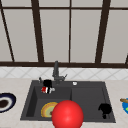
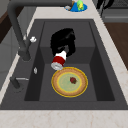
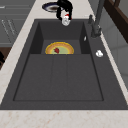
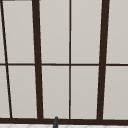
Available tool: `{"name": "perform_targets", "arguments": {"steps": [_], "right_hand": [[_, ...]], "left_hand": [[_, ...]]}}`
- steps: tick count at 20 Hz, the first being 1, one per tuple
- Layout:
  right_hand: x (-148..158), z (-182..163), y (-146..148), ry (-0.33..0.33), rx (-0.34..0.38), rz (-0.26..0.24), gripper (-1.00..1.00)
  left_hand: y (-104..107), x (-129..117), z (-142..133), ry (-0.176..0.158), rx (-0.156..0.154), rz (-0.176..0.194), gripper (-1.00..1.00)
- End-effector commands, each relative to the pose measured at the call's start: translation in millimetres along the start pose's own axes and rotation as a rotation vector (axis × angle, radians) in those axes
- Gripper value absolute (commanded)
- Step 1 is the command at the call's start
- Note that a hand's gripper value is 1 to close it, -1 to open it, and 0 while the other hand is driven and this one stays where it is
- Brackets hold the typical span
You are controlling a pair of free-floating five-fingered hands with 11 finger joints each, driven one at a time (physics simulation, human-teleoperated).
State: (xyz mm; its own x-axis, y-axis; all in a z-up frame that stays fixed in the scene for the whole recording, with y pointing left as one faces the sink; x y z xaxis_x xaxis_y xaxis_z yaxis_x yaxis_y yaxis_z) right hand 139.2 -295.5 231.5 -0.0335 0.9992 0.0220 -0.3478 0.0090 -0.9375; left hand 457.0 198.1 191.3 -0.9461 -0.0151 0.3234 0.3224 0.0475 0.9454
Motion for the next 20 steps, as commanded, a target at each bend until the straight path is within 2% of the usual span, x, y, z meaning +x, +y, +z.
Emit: {"name": "perform_targets", "arguments": {"steps": [1, 13, 20], "right_hand": [[0, 0, 0, 0.0, 0.0, 0.0, 0.0], [0, 0, 0, 0.0, 0.0, 0.0, 0.0], [0, 0, 0, 0.0, 0.0, 0.0, 0.0]], "left_hand": [[18, 17, 27, -0.006, 0.007, 0.0, 1.0], [56, 70, 112, -0.006, 0.013, -0.004, 1.0], [72, 78, 167, -0.007, 0.014, -0.002, 1.0]]}}
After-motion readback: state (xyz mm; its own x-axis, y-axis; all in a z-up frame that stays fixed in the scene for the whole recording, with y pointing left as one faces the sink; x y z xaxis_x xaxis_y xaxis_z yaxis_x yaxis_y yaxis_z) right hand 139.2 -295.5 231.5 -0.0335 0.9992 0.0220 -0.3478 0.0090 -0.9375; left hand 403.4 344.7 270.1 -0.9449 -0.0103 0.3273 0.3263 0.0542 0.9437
